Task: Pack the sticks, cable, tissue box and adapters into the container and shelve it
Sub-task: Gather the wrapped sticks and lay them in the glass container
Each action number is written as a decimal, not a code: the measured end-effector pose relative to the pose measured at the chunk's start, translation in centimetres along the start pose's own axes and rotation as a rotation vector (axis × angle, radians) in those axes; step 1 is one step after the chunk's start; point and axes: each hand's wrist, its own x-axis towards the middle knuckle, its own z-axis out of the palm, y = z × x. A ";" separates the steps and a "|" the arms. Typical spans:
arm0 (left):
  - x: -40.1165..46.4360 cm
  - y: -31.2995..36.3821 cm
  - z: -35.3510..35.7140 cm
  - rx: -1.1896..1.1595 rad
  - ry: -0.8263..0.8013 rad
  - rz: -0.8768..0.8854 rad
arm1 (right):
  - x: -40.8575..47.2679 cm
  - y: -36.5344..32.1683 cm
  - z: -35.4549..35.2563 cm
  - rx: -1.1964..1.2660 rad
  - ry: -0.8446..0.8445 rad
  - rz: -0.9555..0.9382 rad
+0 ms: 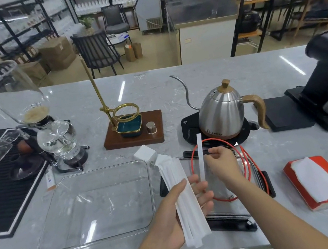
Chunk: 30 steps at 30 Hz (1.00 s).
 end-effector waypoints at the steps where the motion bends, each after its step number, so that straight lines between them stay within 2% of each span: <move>1: 0.0 0.1 0.0 -0.017 -0.002 0.002 | 0.2 0.1 0.4 -0.082 -0.004 -0.018; 6: -0.1 0.8 -0.3 -0.108 0.025 0.012 | 0.3 -0.2 1.5 -0.337 -0.008 -0.131; 9: -0.2 1.0 -0.6 -0.149 0.037 0.024 | 0.3 -0.2 1.7 -0.358 -0.003 -0.139; 14: 0.0 1.2 -1.2 -0.244 0.058 0.070 | -1.1 -2.1 0.0 -0.155 -0.041 -0.223; 17: 0.2 1.2 -1.1 -0.262 0.101 0.116 | -3.5 -5.0 -2.7 0.126 -0.184 -0.231; 19: 0.3 1.2 -0.9 -0.279 0.104 0.130 | -5.4 -6.5 -4.2 0.189 -0.306 -0.224; 23: 0.7 0.8 -0.1 -0.254 0.067 0.139 | -8.6 -8.0 -4.1 0.019 -0.520 -0.239; 30: 1.3 0.2 0.8 -0.245 -0.019 0.128 | -10.0 -7.6 -2.3 -0.119 -0.486 -0.182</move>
